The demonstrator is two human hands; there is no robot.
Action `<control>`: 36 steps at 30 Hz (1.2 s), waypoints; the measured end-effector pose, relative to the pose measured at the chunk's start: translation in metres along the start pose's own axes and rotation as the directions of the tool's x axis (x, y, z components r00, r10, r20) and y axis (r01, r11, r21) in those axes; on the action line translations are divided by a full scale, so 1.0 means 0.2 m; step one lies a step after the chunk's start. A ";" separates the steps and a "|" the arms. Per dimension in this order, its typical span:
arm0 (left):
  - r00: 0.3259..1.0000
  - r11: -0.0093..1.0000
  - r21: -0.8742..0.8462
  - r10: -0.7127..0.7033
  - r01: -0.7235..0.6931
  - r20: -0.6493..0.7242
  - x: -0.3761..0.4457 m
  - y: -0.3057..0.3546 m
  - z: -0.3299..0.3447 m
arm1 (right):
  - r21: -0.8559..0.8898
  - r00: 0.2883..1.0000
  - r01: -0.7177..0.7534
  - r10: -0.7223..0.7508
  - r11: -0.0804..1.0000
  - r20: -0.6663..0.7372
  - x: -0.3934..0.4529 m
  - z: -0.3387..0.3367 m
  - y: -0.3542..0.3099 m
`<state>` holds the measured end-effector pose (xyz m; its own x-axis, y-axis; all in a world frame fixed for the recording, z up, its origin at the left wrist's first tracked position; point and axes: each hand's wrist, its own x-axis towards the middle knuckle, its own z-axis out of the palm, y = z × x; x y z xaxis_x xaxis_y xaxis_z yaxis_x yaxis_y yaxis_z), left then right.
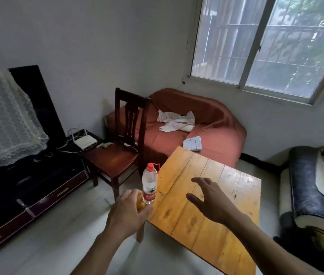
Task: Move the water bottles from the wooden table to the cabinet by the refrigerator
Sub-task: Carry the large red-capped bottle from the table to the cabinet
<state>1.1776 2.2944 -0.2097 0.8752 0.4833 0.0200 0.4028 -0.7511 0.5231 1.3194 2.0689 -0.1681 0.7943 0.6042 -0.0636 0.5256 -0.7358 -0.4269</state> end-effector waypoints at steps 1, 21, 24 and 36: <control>1.000 1.000 -0.003 0.021 -0.021 0.004 0.06 -0.02 -0.01 | 0.000 1.000 -0.009 0.009 1.000 -0.007 0.03 0.01 -0.02; 0.978 0.999 0.034 0.012 -0.019 0.207 1.06 -0.25 0.06 | 0.138 0.972 -0.236 0.232 0.962 0.045 0.98 0.21 0.10; 0.975 0.999 0.031 -0.003 -0.004 0.224 1.19 -0.31 0.10 | 0.123 0.961 -0.272 0.262 0.954 0.086 1.08 0.26 0.12; 0.910 0.999 -0.046 0.022 -0.003 0.413 1.39 -0.57 0.38 | 0.067 0.879 -0.466 0.454 0.882 0.148 1.14 0.47 0.11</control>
<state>1.3951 2.4797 -0.3276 0.9163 0.2378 -0.3224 0.3873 -0.7312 0.5615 1.4823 2.2195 -0.2770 0.8914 0.2425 -0.3829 0.0727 -0.9104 -0.4073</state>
